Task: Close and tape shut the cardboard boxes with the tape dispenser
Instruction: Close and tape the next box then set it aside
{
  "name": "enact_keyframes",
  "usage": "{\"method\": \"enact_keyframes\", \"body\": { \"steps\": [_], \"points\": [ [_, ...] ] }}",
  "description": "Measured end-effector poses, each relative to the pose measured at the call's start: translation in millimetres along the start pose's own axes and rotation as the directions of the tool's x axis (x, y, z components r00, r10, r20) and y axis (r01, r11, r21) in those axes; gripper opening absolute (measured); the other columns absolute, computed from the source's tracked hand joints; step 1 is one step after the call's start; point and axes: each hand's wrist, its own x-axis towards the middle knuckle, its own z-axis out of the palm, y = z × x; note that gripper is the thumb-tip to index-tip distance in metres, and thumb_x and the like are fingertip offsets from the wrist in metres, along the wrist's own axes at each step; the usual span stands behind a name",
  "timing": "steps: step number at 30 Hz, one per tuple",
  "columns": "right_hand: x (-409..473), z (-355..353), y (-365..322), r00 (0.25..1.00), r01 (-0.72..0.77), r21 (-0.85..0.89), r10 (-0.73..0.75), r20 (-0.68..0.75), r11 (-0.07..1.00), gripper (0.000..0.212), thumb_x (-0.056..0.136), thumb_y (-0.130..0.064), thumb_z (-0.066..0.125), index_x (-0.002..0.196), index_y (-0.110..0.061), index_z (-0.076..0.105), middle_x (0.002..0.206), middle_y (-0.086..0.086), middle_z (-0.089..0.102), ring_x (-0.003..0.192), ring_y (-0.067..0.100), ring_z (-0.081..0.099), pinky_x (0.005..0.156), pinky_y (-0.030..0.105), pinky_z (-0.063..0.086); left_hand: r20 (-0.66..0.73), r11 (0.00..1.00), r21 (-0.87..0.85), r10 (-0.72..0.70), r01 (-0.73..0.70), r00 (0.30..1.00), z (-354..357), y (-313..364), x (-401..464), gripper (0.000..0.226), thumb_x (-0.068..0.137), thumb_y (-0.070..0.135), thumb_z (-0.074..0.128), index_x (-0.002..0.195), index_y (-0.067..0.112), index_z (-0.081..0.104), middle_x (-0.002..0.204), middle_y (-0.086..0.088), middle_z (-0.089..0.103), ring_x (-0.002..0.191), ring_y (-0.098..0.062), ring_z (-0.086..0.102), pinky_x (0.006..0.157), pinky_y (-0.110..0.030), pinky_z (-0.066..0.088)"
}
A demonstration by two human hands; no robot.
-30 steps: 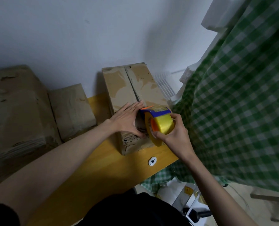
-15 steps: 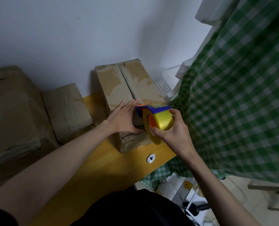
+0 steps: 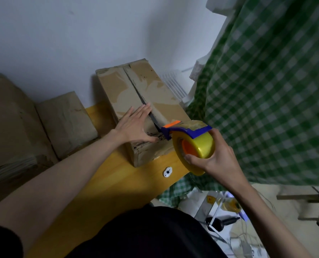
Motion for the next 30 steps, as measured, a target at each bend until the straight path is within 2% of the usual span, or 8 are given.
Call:
{"method": "enact_keyframes", "body": {
  "steps": [3, 7, 11, 15, 21, 26, 30],
  "points": [
    [-17.3, -10.0, 3.0, 0.999, 0.012, -0.001, -0.012, -0.036, 1.0, 0.07, 0.071, -0.034, 0.089, 0.126, -0.038, 0.045, 0.107, -0.031, 0.055, 0.094, -0.019, 0.055, 0.07, 0.004, 0.045, -0.005, 1.0, 0.011, 0.005, -0.005, 1.0, -0.4, 3.1, -1.8, 0.141, 0.058, 0.105, 0.028, 0.161, 0.015, -0.007, 0.169, 0.0, -0.014, 0.155, -0.013, -0.009, 0.126, -0.046, -0.003],
    [-31.2, -15.9, 3.6, 1.0, 0.013, 0.031, -0.012, -0.02, 0.999, 0.07, 0.071, -0.034, 0.088, 0.128, -0.039, 0.047, 0.108, -0.031, 0.061, 0.1, -0.007, 0.06, 0.077, 0.016, 0.05, -0.015, 1.0, 0.025, 0.006, -0.006, 1.0, -0.6, 6.7, -2.8, 0.137, 0.063, 0.102, 0.033, 0.161, 0.015, -0.009, 0.168, 0.0, -0.016, 0.155, -0.013, -0.01, 0.126, -0.047, -0.002],
    [-33.3, -14.8, 0.6, 0.999, 0.047, 0.05, -0.046, -0.012, 0.998, 0.066, 0.076, -0.027, 0.086, 0.127, -0.041, 0.046, 0.107, -0.041, 0.058, 0.098, -0.008, 0.061, 0.073, 0.01, 0.05, -0.003, 1.0, 0.02, 0.001, -0.001, 1.0, -1.3, 7.3, -2.9, 0.14, 0.061, 0.104, 0.03, 0.16, 0.014, -0.01, 0.168, -0.001, -0.017, 0.155, -0.015, -0.011, 0.126, -0.047, -0.002],
    [-31.4, -13.9, 3.0, 0.999, 0.044, 0.077, -0.041, -0.032, 0.996, 0.062, 0.081, -0.025, 0.082, 0.125, -0.044, 0.043, 0.106, -0.048, 0.054, 0.099, -0.009, 0.06, 0.073, 0.015, 0.053, 0.003, 0.998, 0.029, 0.049, -0.049, 0.999, -5.6, 8.6, -0.8, 0.14, 0.063, 0.102, 0.038, 0.16, 0.014, -0.012, 0.167, -0.002, -0.021, 0.154, -0.015, -0.018, 0.126, -0.047, -0.003],
    [-29.4, -9.5, 6.4, 0.999, 0.017, 0.133, -0.01, -0.051, 0.991, 0.062, 0.079, -0.031, 0.082, 0.13, -0.038, 0.048, 0.113, -0.026, 0.06, 0.1, -0.007, 0.059, 0.074, 0.016, 0.052, -0.004, 0.976, 0.125, 0.181, -0.179, 0.983, -3.6, 13.8, -4.3, 0.138, 0.068, 0.1, 0.04, 0.158, 0.015, -0.019, 0.165, -0.001, -0.027, 0.153, -0.015, -0.022, 0.125, -0.042, -0.009],
    [-25.5, -5.6, 4.0, 0.999, 0.003, 0.133, 0.002, -0.037, 0.991, 0.063, 0.078, -0.03, 0.084, 0.128, -0.039, 0.047, 0.112, -0.027, 0.059, 0.102, -0.004, 0.059, 0.082, 0.028, 0.054, 0.013, 0.971, 0.148, 0.19, -0.19, 0.982, 1.0, 15.7, -7.6, 0.129, 0.074, 0.097, 0.032, 0.158, 0.014, -0.02, 0.165, -0.002, -0.027, 0.152, -0.015, -0.023, 0.126, -0.041, -0.008],
    [-21.2, -5.8, 2.0, 1.0, 0.0, 0.124, 0.003, -0.022, 0.992, 0.063, 0.078, -0.029, 0.084, 0.126, -0.043, 0.044, 0.111, -0.028, 0.057, 0.103, -0.003, 0.058, 0.081, 0.025, 0.053, 0.036, 0.969, 0.161, 0.184, -0.187, 0.982, 3.0, 17.5, -8.9, 0.121, 0.078, 0.093, 0.025, 0.158, 0.015, -0.019, 0.165, -0.002, -0.027, 0.152, -0.014, -0.024, 0.126, -0.042, -0.006]
  ]
}}
